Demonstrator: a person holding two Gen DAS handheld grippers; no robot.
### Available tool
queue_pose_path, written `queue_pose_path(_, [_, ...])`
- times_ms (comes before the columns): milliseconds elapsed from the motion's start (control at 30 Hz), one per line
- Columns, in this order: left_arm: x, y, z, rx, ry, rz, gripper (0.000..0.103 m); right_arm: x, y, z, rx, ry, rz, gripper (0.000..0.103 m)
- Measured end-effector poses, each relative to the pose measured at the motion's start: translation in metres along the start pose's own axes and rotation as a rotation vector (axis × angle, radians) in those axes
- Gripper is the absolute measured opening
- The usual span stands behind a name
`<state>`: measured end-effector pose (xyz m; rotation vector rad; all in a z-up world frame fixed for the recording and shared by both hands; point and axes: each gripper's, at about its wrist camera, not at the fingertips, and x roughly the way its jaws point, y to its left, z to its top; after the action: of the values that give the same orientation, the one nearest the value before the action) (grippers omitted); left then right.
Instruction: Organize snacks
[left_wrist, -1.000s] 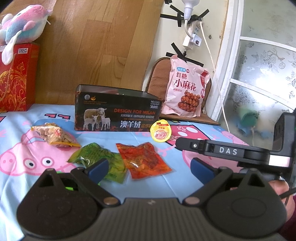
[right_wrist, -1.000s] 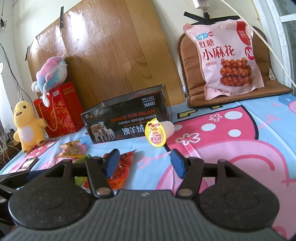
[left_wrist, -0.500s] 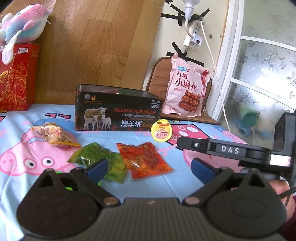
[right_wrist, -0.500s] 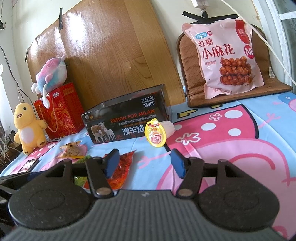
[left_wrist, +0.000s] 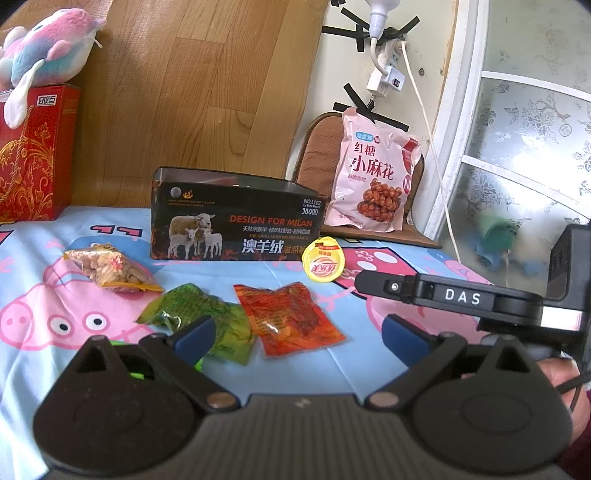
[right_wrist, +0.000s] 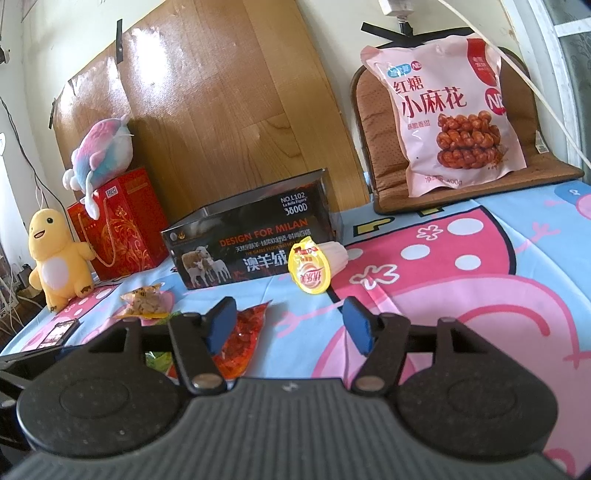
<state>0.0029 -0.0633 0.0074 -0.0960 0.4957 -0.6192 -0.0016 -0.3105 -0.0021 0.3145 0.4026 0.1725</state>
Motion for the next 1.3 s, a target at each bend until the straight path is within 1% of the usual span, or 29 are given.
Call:
queue_pose_path(333, [0.0017,0.002,0.0001,-0.002,0.0,0.006,0.102,-0.0011,-0.0011,0.0001,0.008,-0.001,0.004,0.068])
queue_pose_path(1300, [0.0036,0.0036,0.001,0.0,0.001,0.015,0.102,-0.0025,-0.001,-0.0003,0.013,-0.003,0.008,0.068])
